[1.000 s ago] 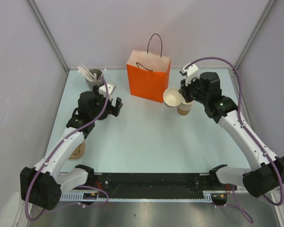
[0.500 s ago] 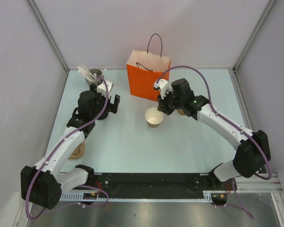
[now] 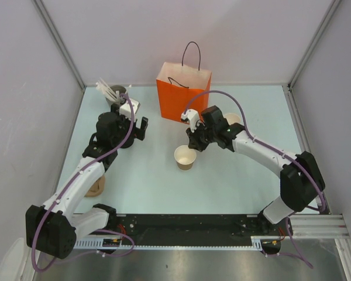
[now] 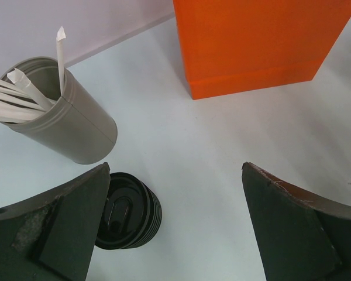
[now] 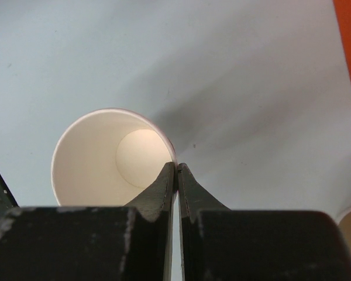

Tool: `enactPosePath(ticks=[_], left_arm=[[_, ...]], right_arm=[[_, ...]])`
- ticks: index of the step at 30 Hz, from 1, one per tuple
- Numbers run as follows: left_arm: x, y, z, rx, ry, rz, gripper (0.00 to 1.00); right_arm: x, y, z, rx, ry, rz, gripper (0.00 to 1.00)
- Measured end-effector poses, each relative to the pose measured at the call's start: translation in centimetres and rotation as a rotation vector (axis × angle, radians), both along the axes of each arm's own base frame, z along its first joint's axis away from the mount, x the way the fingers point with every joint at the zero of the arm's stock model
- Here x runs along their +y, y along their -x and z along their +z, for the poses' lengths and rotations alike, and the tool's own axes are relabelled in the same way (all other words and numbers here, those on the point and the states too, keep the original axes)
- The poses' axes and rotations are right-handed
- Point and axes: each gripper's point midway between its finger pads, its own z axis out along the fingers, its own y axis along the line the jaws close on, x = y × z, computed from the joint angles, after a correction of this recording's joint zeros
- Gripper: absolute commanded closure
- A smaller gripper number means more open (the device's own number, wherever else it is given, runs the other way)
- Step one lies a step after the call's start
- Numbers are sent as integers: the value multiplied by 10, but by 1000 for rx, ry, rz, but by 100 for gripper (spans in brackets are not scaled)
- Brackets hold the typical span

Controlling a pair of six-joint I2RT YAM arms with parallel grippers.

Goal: Pack the takeout coffee

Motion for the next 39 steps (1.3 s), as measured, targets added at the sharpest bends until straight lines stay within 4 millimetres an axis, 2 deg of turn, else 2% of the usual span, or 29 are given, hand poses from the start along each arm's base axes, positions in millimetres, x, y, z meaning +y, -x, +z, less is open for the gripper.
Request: enactPosePath(ticks=[7,20,33,39], left_arm=[[1,-1,-1,2,-3,6,1],[1,-2,-1,0,-2,7,1],[1,-2,-1,0,-2,7,0],[1,-2,-1,0,-2,7,1]], right_arm=[[18,12,-12,8,19,47,100],[18,5,-31,20,54,28,100],[18,2,-34,15,61,19,100],[18,3,-35,14,63,25,97]])
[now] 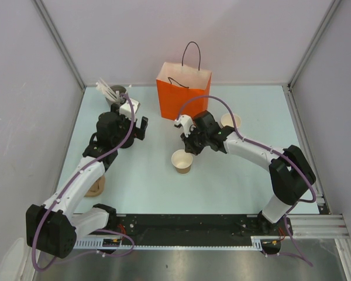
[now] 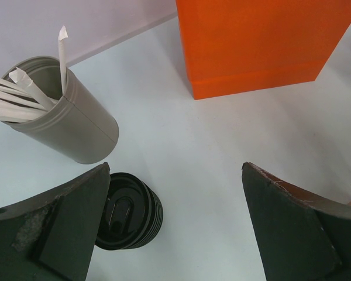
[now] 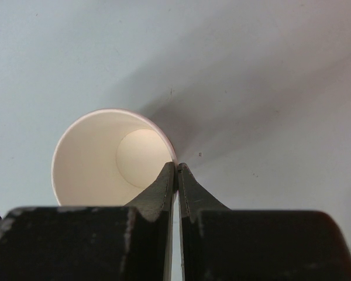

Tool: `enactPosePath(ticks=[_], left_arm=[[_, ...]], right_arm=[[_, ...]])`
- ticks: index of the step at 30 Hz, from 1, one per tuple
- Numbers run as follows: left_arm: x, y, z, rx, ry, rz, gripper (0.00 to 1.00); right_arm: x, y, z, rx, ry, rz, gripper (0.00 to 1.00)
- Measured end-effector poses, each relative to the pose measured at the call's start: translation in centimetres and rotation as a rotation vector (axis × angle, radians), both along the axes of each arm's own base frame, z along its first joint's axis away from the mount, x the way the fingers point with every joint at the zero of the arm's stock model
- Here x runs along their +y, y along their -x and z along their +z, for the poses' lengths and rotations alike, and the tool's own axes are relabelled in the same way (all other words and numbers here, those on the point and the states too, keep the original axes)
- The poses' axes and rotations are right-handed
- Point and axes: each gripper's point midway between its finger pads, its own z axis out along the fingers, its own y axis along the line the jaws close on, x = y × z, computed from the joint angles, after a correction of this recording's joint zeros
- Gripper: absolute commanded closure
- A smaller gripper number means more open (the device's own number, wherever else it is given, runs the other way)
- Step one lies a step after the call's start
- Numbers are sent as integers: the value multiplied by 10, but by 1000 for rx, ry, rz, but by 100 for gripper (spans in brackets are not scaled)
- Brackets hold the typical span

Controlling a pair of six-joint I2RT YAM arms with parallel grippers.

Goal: Pack the takeout coffee

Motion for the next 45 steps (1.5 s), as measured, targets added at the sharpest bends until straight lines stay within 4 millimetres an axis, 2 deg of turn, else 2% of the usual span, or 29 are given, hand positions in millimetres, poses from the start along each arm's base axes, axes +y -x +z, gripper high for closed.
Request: enactPosePath(ticks=[11,19,26,29,32,38,45], left_arm=[[0,0,0,0,0,0,0],[0,0,0,0,0,0,0],[0,0,0,0,0,0,1],[0,0,-1,1,0,0,1],[0,0,-1,1,0,0,0],[0,0,-1,2,0,0,1],[-4,0,-8,18,-17,-32,1]], right_arm=[[2,2,-1,-10,6,19,87],[2,2,-1,-15,10,25,75],[2,2,-1,-19,13,31,57],[1,3,2,-28,13,38,43],[-1,4,11,-47,3,43,34],[-7,3,42,-106,-44,44,17],[-22,-4,77,-166,-109,23,12]])
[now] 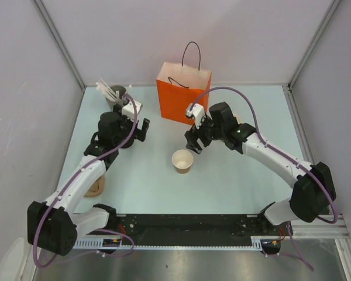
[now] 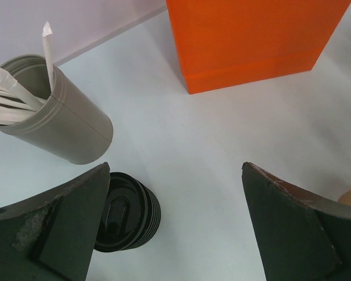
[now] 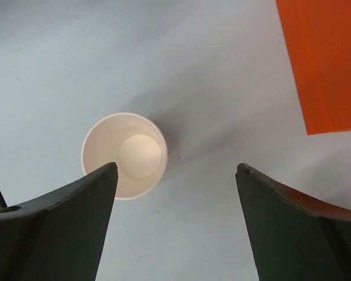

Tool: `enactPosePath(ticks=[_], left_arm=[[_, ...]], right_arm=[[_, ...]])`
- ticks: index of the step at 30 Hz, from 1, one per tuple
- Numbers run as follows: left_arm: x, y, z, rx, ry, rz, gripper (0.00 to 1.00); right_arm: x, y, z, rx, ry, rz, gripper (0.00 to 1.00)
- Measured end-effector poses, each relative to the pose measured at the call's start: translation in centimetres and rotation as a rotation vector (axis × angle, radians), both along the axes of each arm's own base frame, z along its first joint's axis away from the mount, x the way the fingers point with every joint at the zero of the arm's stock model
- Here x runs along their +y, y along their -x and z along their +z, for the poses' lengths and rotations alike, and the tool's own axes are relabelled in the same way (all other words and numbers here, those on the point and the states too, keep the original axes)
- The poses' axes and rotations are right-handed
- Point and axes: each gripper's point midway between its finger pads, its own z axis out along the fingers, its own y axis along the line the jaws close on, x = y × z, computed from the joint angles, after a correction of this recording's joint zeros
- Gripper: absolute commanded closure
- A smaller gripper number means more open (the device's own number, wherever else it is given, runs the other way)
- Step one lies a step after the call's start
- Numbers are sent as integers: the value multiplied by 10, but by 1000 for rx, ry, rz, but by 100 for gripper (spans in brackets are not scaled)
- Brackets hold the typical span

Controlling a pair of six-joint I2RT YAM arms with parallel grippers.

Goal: Pack the takeout coffee

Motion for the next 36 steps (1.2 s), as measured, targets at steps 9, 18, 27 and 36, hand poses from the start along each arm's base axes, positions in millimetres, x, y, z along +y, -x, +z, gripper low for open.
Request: enactPosePath(ticks=[9,18,27,36], left_arm=[[13,-9,-42,138,-147,31,0],[38,-22,-54,215,-244,144,0],[53,-24,-87,368,-270,158,1],[48,-20,-102,441,-260,125,8]], right_arm=[[-18,-11,8,3,-22,-39,11],[-29,-14,15,0,-40,-57,12],[-33,-16,18,1,-50,-65,12],[-33,-14,17,8,-51,-59,12]])
